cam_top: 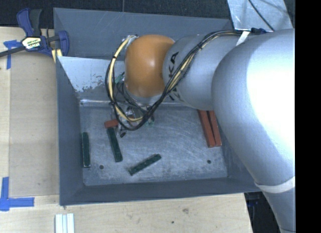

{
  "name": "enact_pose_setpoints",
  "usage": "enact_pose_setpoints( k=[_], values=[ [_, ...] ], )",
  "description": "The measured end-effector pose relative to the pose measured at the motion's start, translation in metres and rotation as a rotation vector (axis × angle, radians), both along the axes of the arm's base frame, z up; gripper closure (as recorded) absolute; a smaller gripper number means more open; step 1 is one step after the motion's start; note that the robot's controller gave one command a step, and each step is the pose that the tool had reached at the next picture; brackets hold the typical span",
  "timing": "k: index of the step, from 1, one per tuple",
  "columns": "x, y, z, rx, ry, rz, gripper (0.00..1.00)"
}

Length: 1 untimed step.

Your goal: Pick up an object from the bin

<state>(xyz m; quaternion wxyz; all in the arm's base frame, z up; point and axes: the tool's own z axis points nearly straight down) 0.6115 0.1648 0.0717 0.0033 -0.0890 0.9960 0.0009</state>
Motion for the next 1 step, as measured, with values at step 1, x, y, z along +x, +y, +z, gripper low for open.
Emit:
enact_pose_setpoints(
  k=[1],
  values=[
    [-0.0193,0.0107,0.1326,0.001,-0.005,0.030,1.00]
  ],
)
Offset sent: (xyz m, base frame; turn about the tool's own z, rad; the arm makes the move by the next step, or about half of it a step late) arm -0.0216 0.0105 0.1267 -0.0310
